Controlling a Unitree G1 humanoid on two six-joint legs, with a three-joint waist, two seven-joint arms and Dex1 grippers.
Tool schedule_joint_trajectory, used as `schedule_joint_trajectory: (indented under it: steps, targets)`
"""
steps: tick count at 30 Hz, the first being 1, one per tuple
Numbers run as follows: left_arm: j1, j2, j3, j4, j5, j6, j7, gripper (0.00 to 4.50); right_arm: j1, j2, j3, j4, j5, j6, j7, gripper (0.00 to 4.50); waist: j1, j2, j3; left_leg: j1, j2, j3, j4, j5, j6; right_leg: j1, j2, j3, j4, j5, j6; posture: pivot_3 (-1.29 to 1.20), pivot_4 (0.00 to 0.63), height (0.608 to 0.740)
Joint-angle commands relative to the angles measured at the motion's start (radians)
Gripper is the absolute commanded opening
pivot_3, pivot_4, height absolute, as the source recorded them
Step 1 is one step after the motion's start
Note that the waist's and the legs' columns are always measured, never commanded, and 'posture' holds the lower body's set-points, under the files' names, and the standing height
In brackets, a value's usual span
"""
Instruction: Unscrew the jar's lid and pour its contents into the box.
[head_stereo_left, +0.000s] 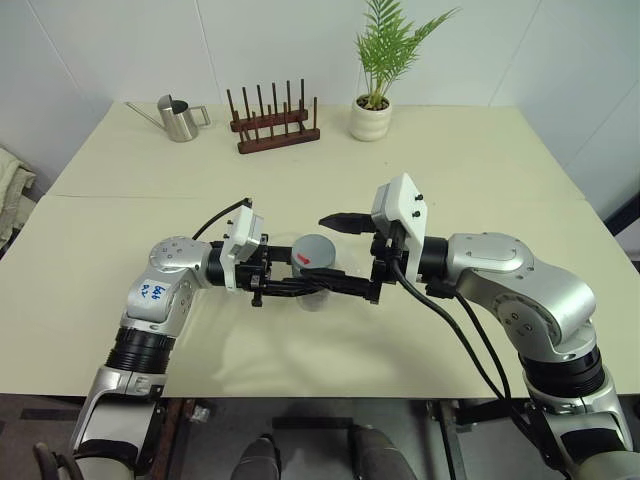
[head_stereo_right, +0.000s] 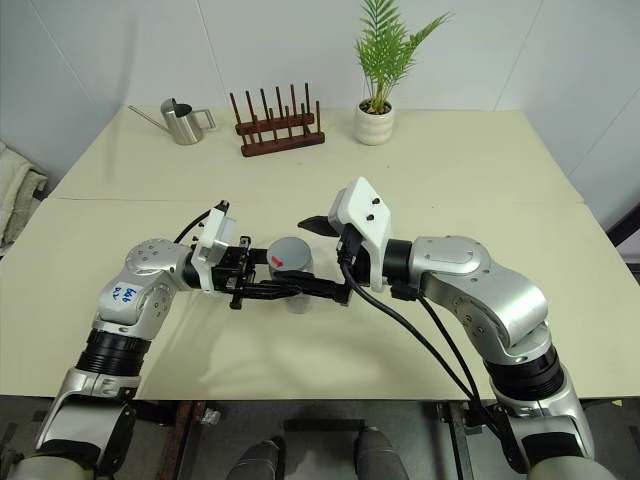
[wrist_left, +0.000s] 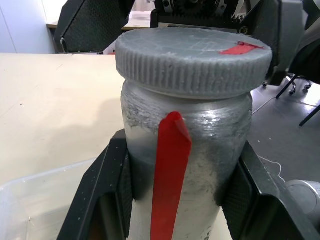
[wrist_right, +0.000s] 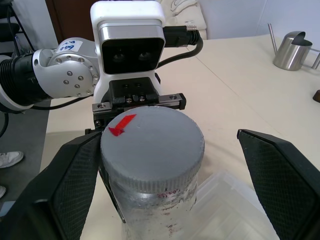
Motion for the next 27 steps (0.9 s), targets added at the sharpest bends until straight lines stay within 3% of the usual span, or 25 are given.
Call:
schedule_joint_trajectory:
  steps: [1, 21, 24, 26, 27]
  targets:
    - [-0.023, -0.003, 0.005, -0.021, -0.003, -0.018, -0.003, 1.88, -0.009, 0.009, -0.03, -0.041, 0.024, -0.005, 0.002, 4.47, 0.0, 0.0, 0.0, 0.0, 0.0, 0.0, 0.0, 0.0, 0.0, 0.0, 0.0, 0.0, 0.0, 0.0, 0.0, 0.0, 0.15, 0.74]
    - [-0.02, -0.007, 0.007, -0.017, 0.004, -0.028, 0.007, 1.88, -0.042, 0.038, -0.014, -0.023, 0.034, 0.016, -0.004, 4.47, 0.0, 0.0, 0.0, 0.0, 0.0, 0.0, 0.0, 0.0, 0.0, 0.0, 0.0, 0.0, 0.0, 0.0, 0.0, 0.0, 0.15, 0.74]
    - [-0.019, -0.007, 0.008, -0.017, 0.004, -0.03, 0.008, 1.88, -0.042, 0.035, -0.013, -0.024, 0.035, 0.019, -0.002, 3.89, 0.0, 0.0, 0.0, 0.0, 0.0, 0.0, 0.0, 0.0, 0.0, 0.0, 0.0, 0.0, 0.0, 0.0, 0.0, 0.0, 0.15, 0.74]
    - [-0.018, -0.006, 0.008, -0.02, 0.003, -0.028, 0.01, 1.88, -0.041, 0.032, -0.01, -0.023, 0.032, 0.02, 0.0, 3.24, 0.0, 0.0, 0.0, 0.0, 0.0, 0.0, 0.0, 0.0, 0.0, 0.0, 0.0, 0.0, 0.0, 0.0, 0.0, 0.0, 0.15, 0.74]
    - [-0.017, -0.007, 0.008, -0.02, 0.002, -0.028, 0.01, 1.88, -0.04, 0.032, -0.009, -0.022, 0.031, 0.02, 0.001, 3.24, 0.0, 0.0, 0.0, 0.0, 0.0, 0.0, 0.0, 0.0, 0.0, 0.0, 0.0, 0.0, 0.0, 0.0, 0.0, 0.0, 0.15, 0.74]
